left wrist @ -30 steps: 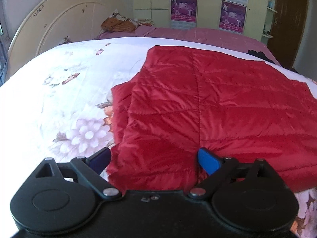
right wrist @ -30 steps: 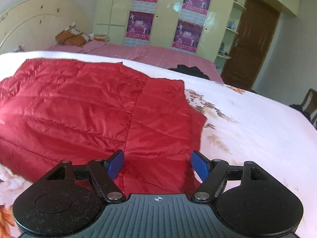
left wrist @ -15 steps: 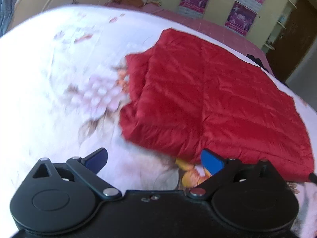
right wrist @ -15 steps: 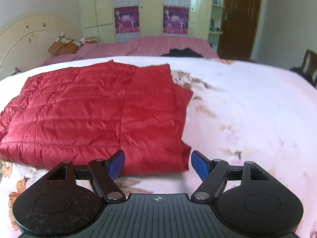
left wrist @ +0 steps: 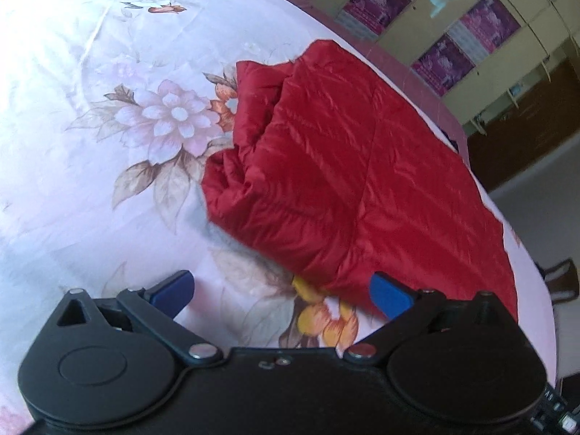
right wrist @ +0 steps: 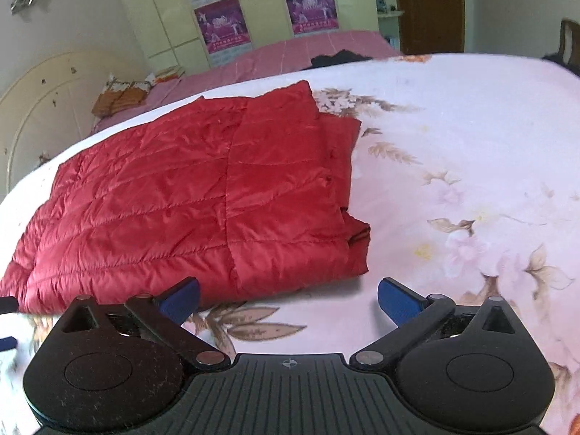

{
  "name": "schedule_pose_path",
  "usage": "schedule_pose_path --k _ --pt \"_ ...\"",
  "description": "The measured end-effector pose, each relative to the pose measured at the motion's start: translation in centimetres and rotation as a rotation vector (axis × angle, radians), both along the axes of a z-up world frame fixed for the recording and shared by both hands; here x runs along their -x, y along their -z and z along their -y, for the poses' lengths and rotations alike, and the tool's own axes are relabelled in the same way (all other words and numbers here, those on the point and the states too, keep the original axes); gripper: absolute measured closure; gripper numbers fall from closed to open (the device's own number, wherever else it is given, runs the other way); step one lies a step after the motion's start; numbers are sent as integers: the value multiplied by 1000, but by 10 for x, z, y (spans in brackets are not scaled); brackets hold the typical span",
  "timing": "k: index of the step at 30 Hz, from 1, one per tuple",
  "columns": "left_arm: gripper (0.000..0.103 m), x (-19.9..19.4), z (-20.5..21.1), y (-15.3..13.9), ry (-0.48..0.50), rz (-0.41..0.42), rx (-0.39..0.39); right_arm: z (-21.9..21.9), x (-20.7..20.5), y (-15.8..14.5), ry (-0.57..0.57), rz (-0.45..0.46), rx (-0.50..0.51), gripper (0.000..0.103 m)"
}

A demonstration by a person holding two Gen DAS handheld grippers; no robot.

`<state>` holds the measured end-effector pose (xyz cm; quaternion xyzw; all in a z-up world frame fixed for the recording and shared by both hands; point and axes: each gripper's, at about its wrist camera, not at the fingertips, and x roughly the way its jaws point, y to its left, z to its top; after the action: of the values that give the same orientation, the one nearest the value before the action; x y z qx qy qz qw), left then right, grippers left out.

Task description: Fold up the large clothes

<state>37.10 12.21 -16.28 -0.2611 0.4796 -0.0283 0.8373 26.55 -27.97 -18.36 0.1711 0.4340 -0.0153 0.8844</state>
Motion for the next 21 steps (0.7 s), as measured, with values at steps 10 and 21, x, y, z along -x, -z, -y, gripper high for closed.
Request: schedule_pose_path --k 10,21 --pt "24 -31 -1 5 -89 79 24 20 -39 18 76 0 -154 8" --pt "82 -39 -6 -4 -67 60 2 0 -41 -2 -31 20 -105 83"
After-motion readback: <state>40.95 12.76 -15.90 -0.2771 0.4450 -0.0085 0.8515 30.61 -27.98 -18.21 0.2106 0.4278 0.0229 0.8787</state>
